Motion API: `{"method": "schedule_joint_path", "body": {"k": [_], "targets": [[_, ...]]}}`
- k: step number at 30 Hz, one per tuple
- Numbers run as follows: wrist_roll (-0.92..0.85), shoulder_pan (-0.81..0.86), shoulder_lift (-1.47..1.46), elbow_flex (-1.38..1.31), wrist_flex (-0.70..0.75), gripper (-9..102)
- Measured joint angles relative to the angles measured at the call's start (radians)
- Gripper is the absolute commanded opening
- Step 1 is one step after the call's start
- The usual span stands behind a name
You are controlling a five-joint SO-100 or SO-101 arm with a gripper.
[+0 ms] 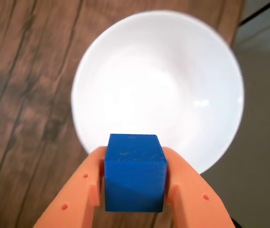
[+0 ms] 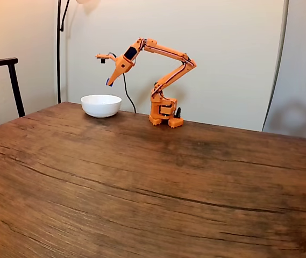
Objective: Grasp the cube and drop it in the bowl
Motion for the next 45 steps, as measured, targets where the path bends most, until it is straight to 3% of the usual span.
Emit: {"method": "schedule_joint_path", "body": {"k": [16, 20, 26, 34, 37, 45], "targets": [[0.026, 0.13, 0.0, 0.385, -0.538, 4], [0.026, 0.129, 0.0, 0.428, -0.58, 7], [0.026, 0.129, 0.0, 0.465, -0.638, 26], [0.023, 0.12, 0.0, 0.465, -0.64, 26], [0.02, 0.095, 0.009, 0.465, -0.64, 23], [-0.041, -0.066, 0.011, 0.42, -0.641, 2]]}}
